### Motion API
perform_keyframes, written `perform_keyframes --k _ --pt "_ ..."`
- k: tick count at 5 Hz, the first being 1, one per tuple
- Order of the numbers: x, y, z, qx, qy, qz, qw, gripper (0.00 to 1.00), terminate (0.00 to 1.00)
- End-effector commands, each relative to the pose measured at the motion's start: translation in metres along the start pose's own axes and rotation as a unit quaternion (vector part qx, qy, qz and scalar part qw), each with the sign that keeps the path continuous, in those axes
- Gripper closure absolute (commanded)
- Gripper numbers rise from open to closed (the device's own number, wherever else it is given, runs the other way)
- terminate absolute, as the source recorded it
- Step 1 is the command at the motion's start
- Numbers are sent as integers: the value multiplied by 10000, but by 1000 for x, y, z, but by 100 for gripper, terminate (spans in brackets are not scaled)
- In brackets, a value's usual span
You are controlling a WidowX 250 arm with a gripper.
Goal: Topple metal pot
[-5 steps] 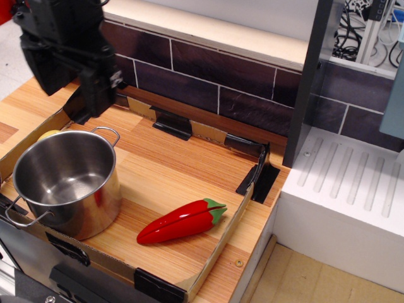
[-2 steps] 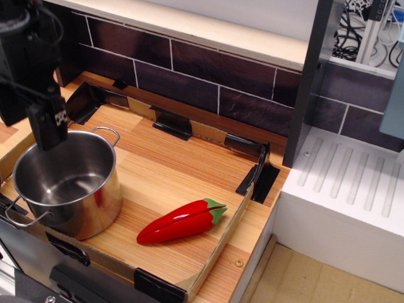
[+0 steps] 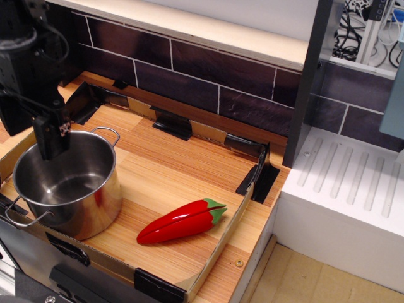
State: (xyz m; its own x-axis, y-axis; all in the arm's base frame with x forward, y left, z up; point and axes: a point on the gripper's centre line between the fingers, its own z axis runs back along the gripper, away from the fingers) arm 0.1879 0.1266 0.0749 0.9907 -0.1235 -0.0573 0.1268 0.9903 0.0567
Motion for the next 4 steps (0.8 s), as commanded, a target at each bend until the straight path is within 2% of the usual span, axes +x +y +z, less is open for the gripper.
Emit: perform_keyframes --k 1,2,4 --pt "12 8 -8 349 -95 105 9993 0 0" --pt "10 5 -10 500 -199 112 9985 100 0" --pt "13 3 -7 592 -277 218 9976 100 0"
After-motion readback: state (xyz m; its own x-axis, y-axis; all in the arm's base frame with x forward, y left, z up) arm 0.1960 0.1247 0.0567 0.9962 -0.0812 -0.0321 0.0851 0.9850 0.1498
